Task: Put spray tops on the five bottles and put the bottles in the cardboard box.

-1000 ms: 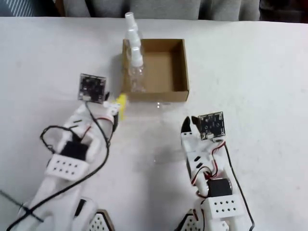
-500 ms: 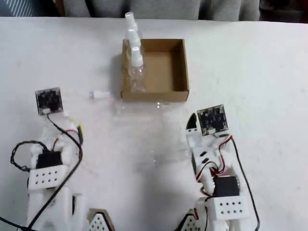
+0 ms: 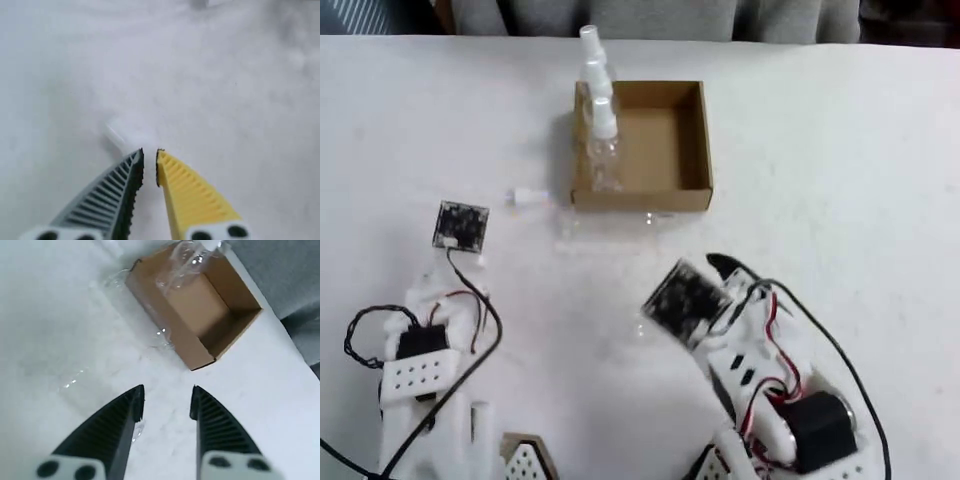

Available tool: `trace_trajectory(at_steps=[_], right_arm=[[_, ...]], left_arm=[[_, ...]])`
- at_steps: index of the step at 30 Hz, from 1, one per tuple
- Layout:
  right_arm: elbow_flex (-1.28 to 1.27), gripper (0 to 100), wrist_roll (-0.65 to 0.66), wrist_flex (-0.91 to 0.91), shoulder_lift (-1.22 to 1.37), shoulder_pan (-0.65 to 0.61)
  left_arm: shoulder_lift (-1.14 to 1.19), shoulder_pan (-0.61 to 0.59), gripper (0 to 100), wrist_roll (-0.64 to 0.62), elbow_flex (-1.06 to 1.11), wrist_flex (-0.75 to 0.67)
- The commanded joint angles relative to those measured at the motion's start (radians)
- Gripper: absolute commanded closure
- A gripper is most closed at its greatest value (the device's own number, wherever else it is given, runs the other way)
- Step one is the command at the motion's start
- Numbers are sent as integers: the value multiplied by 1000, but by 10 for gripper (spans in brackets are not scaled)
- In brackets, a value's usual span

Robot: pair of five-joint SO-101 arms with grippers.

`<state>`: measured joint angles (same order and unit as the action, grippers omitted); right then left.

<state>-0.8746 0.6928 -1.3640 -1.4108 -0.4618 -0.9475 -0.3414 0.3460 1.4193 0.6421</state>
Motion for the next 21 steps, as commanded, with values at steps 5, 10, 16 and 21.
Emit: trace_trajectory(at_steps=[5, 10, 16, 21], right_arm=[[83, 851, 347, -226, 222, -236], [84, 848, 488, -243, 444, -295], [86, 845, 517, -116, 642, -314], [157, 815, 517, -99, 766, -334]], left_arm=[[2, -7, 936, 29, -26, 32], [2, -7, 936, 31, -25, 32], [2, -7, 936, 31, -25, 32], [2, -5, 936, 31, -25, 32]])
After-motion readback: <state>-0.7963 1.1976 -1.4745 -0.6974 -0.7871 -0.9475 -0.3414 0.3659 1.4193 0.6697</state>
